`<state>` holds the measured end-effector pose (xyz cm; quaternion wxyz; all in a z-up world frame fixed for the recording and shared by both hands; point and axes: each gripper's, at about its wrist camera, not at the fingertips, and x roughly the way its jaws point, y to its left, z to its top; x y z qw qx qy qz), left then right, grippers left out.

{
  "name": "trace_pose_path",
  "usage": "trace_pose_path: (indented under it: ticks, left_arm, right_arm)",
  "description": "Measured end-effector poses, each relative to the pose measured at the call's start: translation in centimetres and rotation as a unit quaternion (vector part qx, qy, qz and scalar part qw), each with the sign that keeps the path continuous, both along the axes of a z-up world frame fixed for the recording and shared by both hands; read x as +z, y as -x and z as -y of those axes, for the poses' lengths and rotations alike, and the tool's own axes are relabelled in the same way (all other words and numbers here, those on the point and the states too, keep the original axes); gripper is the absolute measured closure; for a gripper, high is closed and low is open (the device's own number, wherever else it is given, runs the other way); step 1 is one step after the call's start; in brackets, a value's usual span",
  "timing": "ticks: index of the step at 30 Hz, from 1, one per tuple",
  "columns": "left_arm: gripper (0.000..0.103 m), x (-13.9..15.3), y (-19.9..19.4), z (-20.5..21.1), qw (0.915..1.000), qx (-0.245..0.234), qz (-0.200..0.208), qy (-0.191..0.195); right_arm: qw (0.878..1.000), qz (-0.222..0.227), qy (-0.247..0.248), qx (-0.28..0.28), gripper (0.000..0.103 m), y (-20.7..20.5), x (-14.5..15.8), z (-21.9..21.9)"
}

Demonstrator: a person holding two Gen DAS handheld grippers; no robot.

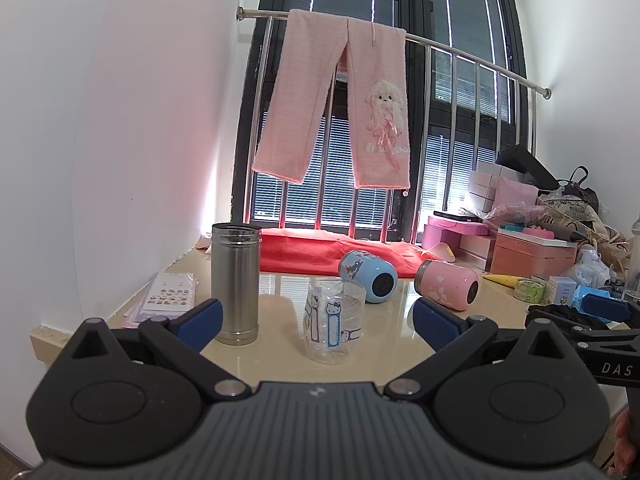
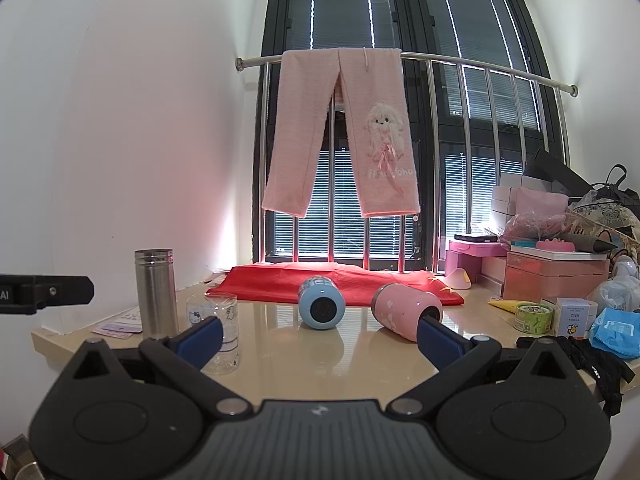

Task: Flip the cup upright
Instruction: 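Move the left gripper to the lying blue tumbler and close around it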

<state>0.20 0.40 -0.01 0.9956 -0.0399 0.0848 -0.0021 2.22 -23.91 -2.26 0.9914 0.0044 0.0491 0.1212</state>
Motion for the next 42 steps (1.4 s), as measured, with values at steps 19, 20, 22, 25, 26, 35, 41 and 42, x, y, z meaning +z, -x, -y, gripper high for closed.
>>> trace_pose_path:
  ticks: [19, 20, 22, 25, 26, 35, 41, 42]
  left_arm:
    - [0.0, 2.2, -7.1, 4.7, 0.9991, -0.033, -0.022, -0.014]
    - [0.0, 2.3, -7.9, 5.1, 0.999, -0.034, -0.024, -0.017]
    - [0.0, 2.6, -9.8, 6.1, 0.9985, -0.038, -0.034, -0.022]
    - [0.0, 3.0, -13.4, 7.6, 0.9973, -0.037, -0.058, -0.025]
    - [0.0, 3.1, -14.6, 8.0, 0.9969, -0.038, -0.065, -0.024]
    - [0.0, 4.3, -26.0, 11.8, 0.9885, -0.019, -0.146, -0.033]
    - [0.0, 4.5, -34.8, 13.0, 0.9736, 0.002, -0.225, -0.035]
    - [0.0, 4.4, -36.4, 13.0, 0.9693, 0.007, -0.244, -0.033]
  right_arm:
    - [1.0, -0.011, -0.004, -0.014, 0.0, -5.4, 0.3, 3.1]
    - [1.0, -0.014, -0.004, -0.014, 0.0, -6.2, 0.3, 3.4]
    - [1.0, -0.019, -0.002, -0.013, 0.0, -7.8, 0.3, 4.2]
    - [1.0, -0.028, 0.0, -0.012, 0.0, -10.5, 0.1, 5.4]
    - [0.999, -0.031, 0.0, -0.01, 0.0, -11.6, 0.0, 5.9]
    - [0.998, -0.056, 0.006, 0.011, 0.0, -21.2, -1.1, 9.2]
    - [0.997, -0.069, 0.018, 0.037, 0.0, -27.9, -1.7, 10.8]
    - [0.996, -0.072, 0.02, 0.042, 0.0, -28.8, -1.8, 11.0]
